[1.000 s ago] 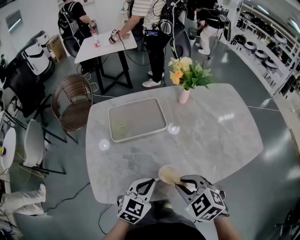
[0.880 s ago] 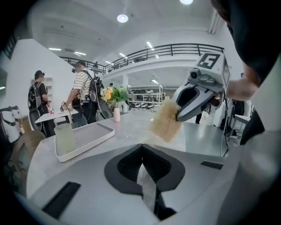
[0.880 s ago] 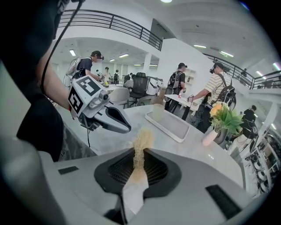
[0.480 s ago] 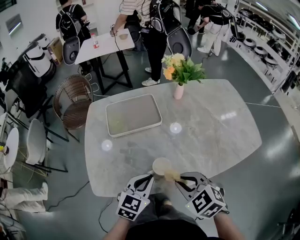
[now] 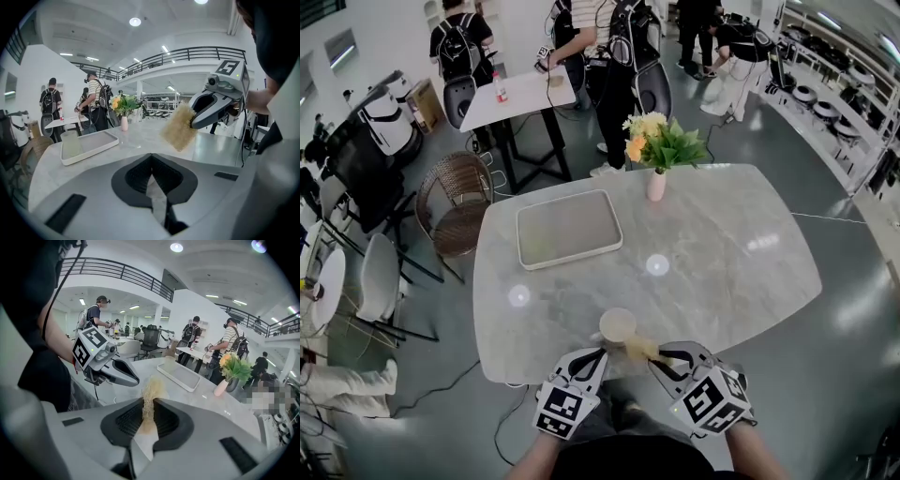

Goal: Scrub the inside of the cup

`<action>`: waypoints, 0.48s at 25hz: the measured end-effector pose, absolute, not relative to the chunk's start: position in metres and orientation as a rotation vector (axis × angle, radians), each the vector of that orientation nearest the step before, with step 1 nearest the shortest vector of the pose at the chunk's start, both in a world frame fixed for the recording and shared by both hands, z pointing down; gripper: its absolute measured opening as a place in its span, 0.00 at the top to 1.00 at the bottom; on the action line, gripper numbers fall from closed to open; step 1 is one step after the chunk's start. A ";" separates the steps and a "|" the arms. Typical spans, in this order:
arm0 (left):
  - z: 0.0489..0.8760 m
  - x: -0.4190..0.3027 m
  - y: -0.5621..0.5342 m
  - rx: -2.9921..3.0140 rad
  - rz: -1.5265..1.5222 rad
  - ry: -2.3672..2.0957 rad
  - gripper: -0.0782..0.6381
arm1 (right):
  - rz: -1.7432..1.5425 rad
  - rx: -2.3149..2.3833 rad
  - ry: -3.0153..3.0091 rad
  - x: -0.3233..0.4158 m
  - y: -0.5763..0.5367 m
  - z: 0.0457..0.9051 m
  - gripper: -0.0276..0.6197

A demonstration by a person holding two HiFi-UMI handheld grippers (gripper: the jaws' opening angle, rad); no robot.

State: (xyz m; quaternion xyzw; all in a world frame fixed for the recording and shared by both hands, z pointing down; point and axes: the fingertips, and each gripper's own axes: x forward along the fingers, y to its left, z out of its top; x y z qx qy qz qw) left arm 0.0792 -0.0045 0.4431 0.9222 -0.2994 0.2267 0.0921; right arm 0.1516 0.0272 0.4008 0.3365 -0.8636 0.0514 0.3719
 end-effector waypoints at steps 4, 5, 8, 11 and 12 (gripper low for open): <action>0.441 0.082 -0.001 2.738 0.669 -0.909 0.87 | 0.120 0.867 -2.223 0.155 0.033 0.399 0.86; 0.440 0.082 0.000 2.739 0.668 -0.913 0.87 | 0.116 0.869 -2.225 0.156 0.035 0.398 0.86; 0.437 0.086 0.005 2.747 0.669 -0.913 0.87 | 0.113 0.877 -2.230 0.158 0.042 0.396 0.86; 0.436 0.091 0.008 2.758 0.677 -0.903 0.87 | 0.118 0.892 -2.232 0.162 0.046 0.396 0.86; 0.436 0.093 0.010 2.763 0.679 -0.899 0.87 | 0.120 0.897 -2.234 0.163 0.048 0.396 0.86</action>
